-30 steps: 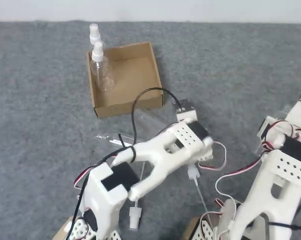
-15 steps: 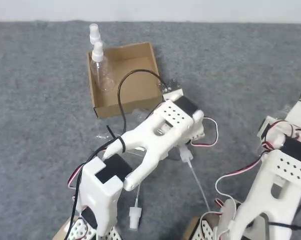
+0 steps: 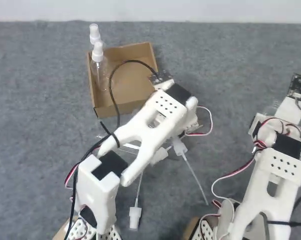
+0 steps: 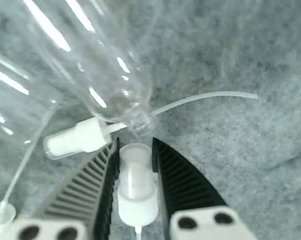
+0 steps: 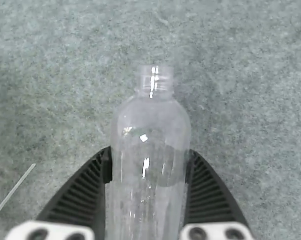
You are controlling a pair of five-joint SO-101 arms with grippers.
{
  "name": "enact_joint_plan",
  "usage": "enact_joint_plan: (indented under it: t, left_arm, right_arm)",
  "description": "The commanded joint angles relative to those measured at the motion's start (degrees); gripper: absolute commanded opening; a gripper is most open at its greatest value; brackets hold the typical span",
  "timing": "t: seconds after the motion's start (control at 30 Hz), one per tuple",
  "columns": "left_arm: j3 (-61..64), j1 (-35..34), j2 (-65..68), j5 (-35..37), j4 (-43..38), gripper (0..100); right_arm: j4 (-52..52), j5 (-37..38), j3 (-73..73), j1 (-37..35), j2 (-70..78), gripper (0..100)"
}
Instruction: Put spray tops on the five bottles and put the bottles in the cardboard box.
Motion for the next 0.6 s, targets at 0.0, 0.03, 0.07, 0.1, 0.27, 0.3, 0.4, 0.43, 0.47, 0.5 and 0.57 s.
enact_joint_plan:
  t: [0.0,0.03,0.07,0.1,0.27,0.3,0.4,0.43,0.47,0.5,0.57]
  left_arm:
    - [-2.68,-1.41,-9.14,-0.62,2.99,1]
    - [-2.68,-2.2,-10.37,-0.62,3.43,1]
    - [-2.24,-3.16,-11.6,-0.97,3.43,1]
    - [-1.54,-4.22,-12.84,-1.85,3.08,1]
    - [1.63,-6.59,-18.99,-3.34,1.76,1]
    - [2.24,-6.77,-20.4,-3.34,1.76,1]
    - [4.18,-6.86,-24.44,-3.34,1.76,1]
    - [4.7,-6.86,-25.67,-3.43,1.76,1]
    - [5.23,-6.86,-26.9,-3.43,1.76,1]
    - [5.76,-6.86,-28.04,-3.43,1.76,1]
    - [6.81,-7.12,-30.15,-3.43,1.67,1]
  right_arm:
    - [-1.19,0.09,-2.46,-1.8,-2.33,3.4]
    - [-1.01,0.09,-2.46,-2.15,-2.33,3.4]
    - [-0.92,0.09,-2.46,-2.51,-2.33,3.4]
    - [-0.92,0.09,-2.37,-2.86,-2.33,3.4]
    - [-0.84,0.09,-2.11,-4.88,-2.33,3.4]
    - [-0.92,0.09,-1.58,-5.14,-2.33,3.4]
    - [-0.84,1.67,-1.05,-6.99,-2.33,3.4]
    - [-0.84,2.2,-0.88,-7.69,-2.33,3.2]
    - [-0.84,2.55,-0.7,-8.4,-2.42,3.2]
    - [-0.84,2.81,-0.62,-9.1,-2.42,3.2]
    - [-0.75,2.9,-0.53,-10.24,-2.42,3.2]
